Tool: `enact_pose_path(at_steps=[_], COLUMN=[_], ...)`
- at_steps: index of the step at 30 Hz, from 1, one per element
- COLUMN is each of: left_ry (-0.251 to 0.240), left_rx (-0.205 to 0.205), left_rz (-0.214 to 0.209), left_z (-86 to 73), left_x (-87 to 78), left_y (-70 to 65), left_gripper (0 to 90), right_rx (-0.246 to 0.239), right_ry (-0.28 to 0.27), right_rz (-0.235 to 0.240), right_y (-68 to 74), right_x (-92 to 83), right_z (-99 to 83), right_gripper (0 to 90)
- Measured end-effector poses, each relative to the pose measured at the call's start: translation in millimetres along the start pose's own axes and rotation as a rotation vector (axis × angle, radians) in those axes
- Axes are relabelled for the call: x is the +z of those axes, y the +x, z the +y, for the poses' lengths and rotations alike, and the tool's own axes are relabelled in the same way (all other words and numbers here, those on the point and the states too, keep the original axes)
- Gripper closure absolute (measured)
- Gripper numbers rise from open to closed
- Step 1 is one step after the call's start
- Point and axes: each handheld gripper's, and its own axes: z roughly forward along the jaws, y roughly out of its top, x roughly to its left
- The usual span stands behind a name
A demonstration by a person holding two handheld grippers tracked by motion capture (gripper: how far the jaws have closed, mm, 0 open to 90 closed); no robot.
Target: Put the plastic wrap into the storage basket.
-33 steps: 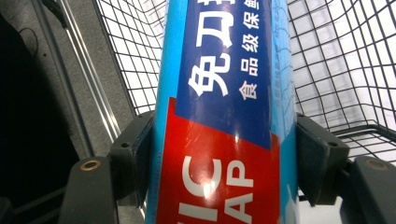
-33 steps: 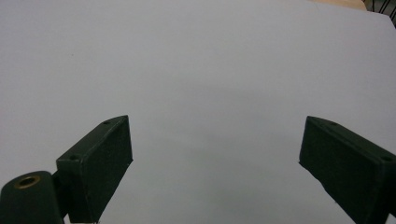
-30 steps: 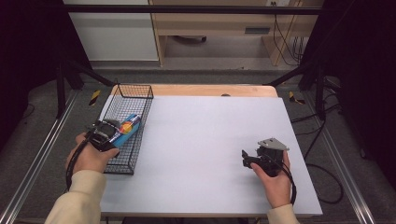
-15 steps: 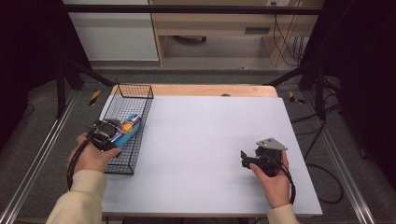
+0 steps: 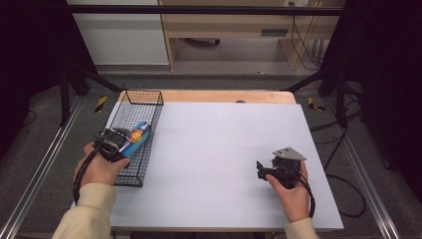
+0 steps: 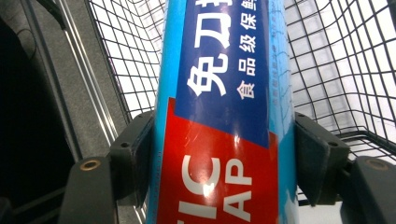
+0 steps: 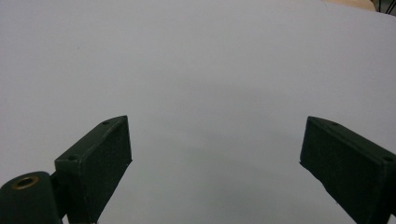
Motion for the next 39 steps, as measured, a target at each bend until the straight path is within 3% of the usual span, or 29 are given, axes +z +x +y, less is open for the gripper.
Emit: enact_pose_path(at_steps=[13,19,23,25,26,28,31,38,39], left_ry=[-0.019,-0.047,-0.071,-0.110,-0.150,-0.177,-0.241,-0.393,-0.393], left_rx=[0.019,-0.012,-0.010,-0.013,-0.010,-0.008,0.020,0.055,0.055], left_rz=[0.031,0.021,0.030,0.044,0.060,0.070,0.092,0.080,0.080], left_z=[-0.3,-4.2,-5.4,-5.8,-5.5,-5.1,-4.6,-2.6,-2.6], left_x=[-0.5,-0.4,-4.1,-9.2,-14.6,-18.4,-27.6,-46.5,-46.5], left_y=[-2.2,5.3,6.6,6.8,6.4,5.3,1.4,-13.2,-13.2], left_gripper=[30.3,29.7,28.8,26.8,21.2,15.6,13.7,9.2,8.9], right_rx=[-0.011,-0.012,-0.013,-0.014,-0.014,-0.012,-0.013,-0.011,-0.011], right_ry=[0.005,0.005,0.005,0.007,0.007,0.008,0.007,0.004,0.004], right_rz=[0.006,0.006,0.006,0.005,0.005,0.004,0.003,0.001,0.001], right_y=[1.2,1.6,1.8,1.9,1.8,2.3,2.6,2.8,2.8], right_x=[0.8,0.7,1.0,1.1,1.1,0.9,0.8,-0.3,-0.3], right_z=[-0.1,-0.3,-0.1,-0.2,-0.2,-0.2,-0.1,0.0,0.0], right_gripper=[8.6,8.6,8.6,8.6,8.6,8.6,8.5,7.8,7.8])
